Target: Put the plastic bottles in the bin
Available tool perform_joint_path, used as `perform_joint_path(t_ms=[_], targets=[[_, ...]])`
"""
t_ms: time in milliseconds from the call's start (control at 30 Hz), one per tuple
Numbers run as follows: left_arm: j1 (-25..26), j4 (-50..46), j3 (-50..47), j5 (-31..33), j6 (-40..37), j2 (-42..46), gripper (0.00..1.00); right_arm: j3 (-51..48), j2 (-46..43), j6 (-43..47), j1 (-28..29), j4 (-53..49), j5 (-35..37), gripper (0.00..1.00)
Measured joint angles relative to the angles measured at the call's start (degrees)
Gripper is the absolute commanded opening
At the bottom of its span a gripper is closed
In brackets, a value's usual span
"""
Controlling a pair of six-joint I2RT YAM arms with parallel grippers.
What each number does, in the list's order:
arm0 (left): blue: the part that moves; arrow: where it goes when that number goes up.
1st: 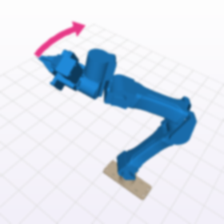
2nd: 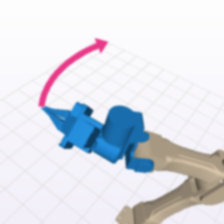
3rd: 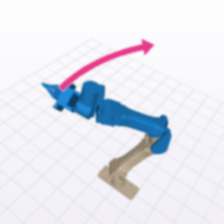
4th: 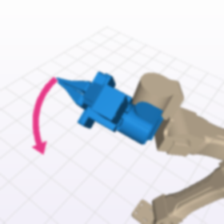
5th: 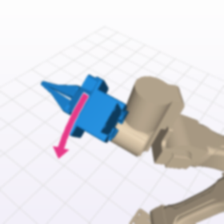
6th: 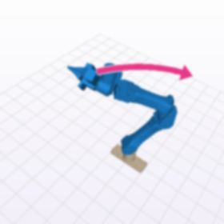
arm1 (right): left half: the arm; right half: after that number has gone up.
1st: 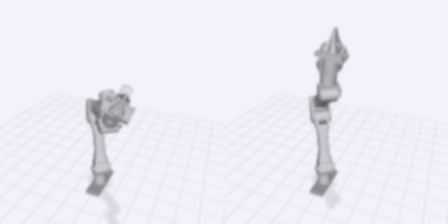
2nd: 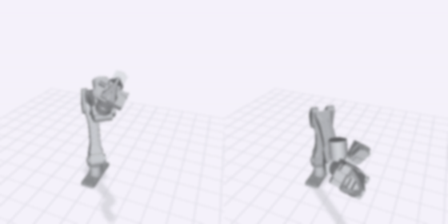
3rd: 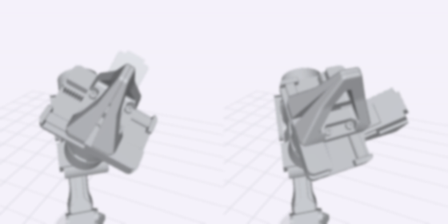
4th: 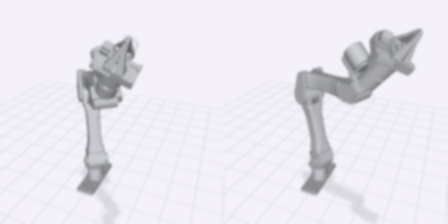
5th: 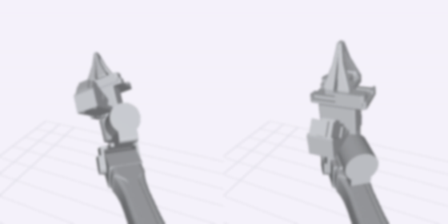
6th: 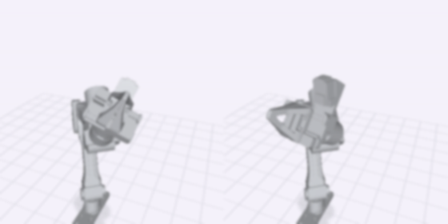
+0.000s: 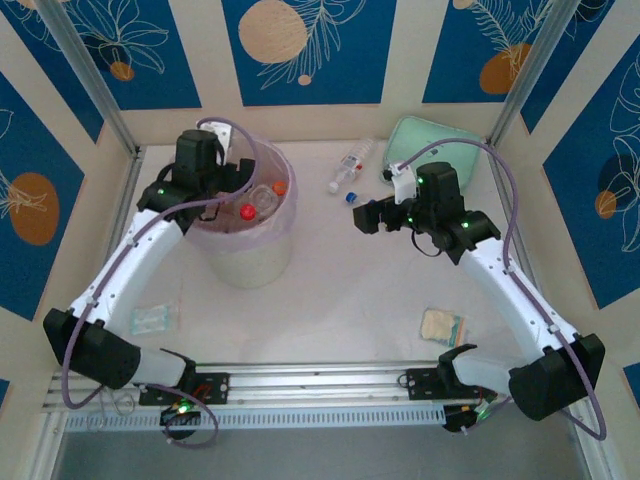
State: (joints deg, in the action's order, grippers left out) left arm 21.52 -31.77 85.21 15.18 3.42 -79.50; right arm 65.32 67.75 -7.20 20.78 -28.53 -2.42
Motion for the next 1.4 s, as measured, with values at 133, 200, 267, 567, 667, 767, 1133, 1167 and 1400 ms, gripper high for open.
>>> perform_joint_path(t_ms=[133, 200, 267, 567, 667, 767, 1133, 1167, 1400], targets=[[0.0, -4.7, 7.2, -1.7, -0.8, -0.1, 0.91, 0.0, 0.5, -0.7, -0.8, -1.0, -0.2, 0.99], [0.0, -5.2, 9.7, -2.3, -0.9, 0.0, 0.87, 0.0, 0.5, -0.8, -1.0, -1.2, -0.4, 0.99], [0.0, -5.4, 11.4, -2.8, -0.6, 0.1, 0.74, 0.0, 0.5, -0.8, -1.2, -1.5, -0.5, 1.0], [0.0, -3.2, 2.7, -4.3, 3.1, 2.0, 0.46, -0.6, 0.6, -1.2, -1.9, -2.3, -0.8, 1.0], [0.1, 1.2, -4.0, -4.0, 5.2, 2.9, 0.44, -0.6, 0.9, -1.4, -2.7, -2.4, -0.9, 1.0], [-0.2, 6.6, -8.4, -3.4, 6.9, 3.8, 0.43, -0.6, 2.1, -2.2, -4.0, -2.3, -0.8, 1.0], [-0.5, 7.3, -9.0, -4.4, 9.1, 5.1, 0.67, 3.2, 21.2, 0.1, -8.9, -1.0, 4.7, 0.99], [-0.5, 5.6, -7.7, -4.9, 9.0, 5.1, 0.72, 3.6, 23.1, 1.9, -9.1, -0.7, 5.3, 0.99], [-0.7, -4.2, 2.9, -6.2, 7.4, 7.3, 0.84, 9.7, 34.4, 14.8, -9.3, 0.1, 5.5, 0.99]])
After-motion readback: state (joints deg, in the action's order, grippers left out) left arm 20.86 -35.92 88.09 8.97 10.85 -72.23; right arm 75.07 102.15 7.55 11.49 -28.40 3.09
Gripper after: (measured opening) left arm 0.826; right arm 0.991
